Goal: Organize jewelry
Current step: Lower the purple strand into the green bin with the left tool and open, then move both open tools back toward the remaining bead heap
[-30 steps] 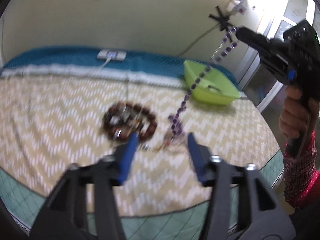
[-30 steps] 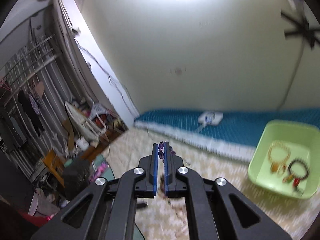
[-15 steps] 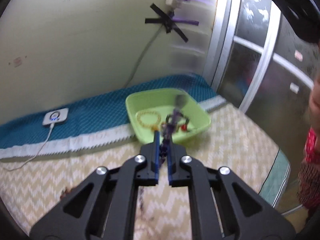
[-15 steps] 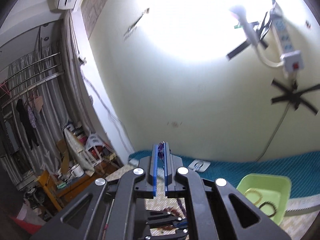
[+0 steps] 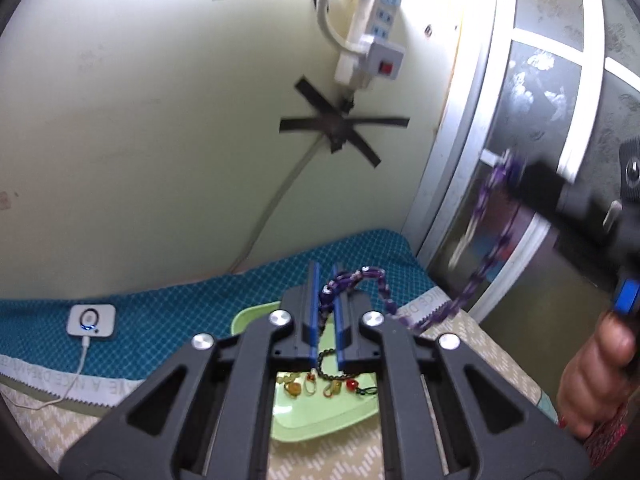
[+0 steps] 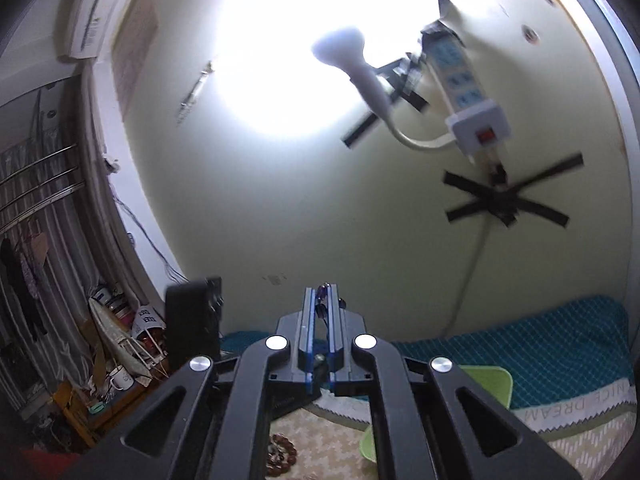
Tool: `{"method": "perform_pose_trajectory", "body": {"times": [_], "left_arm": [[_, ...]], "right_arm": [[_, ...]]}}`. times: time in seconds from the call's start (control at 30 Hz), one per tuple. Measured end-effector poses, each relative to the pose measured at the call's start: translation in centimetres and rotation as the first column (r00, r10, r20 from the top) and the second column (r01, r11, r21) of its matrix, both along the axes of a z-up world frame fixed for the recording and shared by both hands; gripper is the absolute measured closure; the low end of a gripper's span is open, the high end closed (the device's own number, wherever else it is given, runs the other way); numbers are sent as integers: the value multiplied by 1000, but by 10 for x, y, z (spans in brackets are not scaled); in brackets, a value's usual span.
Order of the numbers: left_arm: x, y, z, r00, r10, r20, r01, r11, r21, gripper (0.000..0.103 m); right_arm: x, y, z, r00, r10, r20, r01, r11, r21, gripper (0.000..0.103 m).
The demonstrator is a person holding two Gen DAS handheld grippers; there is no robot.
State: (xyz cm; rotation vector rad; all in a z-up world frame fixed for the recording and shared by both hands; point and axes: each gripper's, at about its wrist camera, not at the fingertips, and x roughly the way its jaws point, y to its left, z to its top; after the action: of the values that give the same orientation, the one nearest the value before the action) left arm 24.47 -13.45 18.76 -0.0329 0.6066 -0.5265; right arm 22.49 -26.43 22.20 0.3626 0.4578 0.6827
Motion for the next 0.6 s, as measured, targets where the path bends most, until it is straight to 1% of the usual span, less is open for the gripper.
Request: {"method": "perform_pose_trajectory", "body": {"times": [0.1, 0.13, 0.2, 0.23, 0.27, 0.3, 0.33, 0.37, 0.4, 0.43, 0.5, 0.53, 0.6], "left_arm": [[13, -12, -28, 998, 1, -62, 1, 999, 33, 97], [17, -15, -44, 995, 8, -96, -2, 999, 55, 97], [22, -20, -69, 985, 22, -173, -3, 994, 108, 83], [26, -20, -86, 971, 47, -233, -12, 988, 151, 66], [27, -19, -95, 964, 63, -260, -19, 985, 170, 62], [26, -15, -104, 958, 78, -275, -29, 983, 179, 62], [22, -9, -108, 955, 84, -283, -34, 984, 176, 62], [18, -3, -108, 954, 84, -288, -37, 986, 165, 62], [12, 4, -106, 954, 83, -288, -40, 988, 150, 62], [5, 11, -103, 956, 84, -280, -47, 989, 138, 62], [-15, 29, -97, 964, 101, -247, -75, 991, 111, 62], [-29, 42, -93, 967, 119, -226, -97, 990, 107, 62], [-53, 63, -88, 967, 148, -205, -133, 987, 88, 62]], "right_arm": [[11, -7, -39, 997, -30, -66, 28, 999, -24, 103], [16, -9, -57, 994, -34, -101, 32, 999, -23, 103], [23, -10, -88, 986, -46, -160, 43, 999, -24, 103], [29, -9, -108, 977, -67, -200, 59, 997, -46, 103], [33, -8, -124, 968, -87, -236, 73, 995, -70, 103], [37, -7, -138, 956, -103, -274, 82, 993, -89, 103], [40, -8, -156, 941, -124, -316, 95, 990, -106, 103], [41, -11, -168, 929, -147, -340, 115, 987, -111, 98], [40, -13, -174, 922, -162, -352, 133, 985, -106, 96], [38, -17, -182, 914, -172, -367, 152, 985, -84, 92], [30, -20, -186, 916, -157, -369, 154, 987, -39, 87], [27, -19, -186, 920, -156, -360, 155, 987, -33, 85], [16, -11, -181, 940, -141, -311, 138, 990, -31, 82]]}}
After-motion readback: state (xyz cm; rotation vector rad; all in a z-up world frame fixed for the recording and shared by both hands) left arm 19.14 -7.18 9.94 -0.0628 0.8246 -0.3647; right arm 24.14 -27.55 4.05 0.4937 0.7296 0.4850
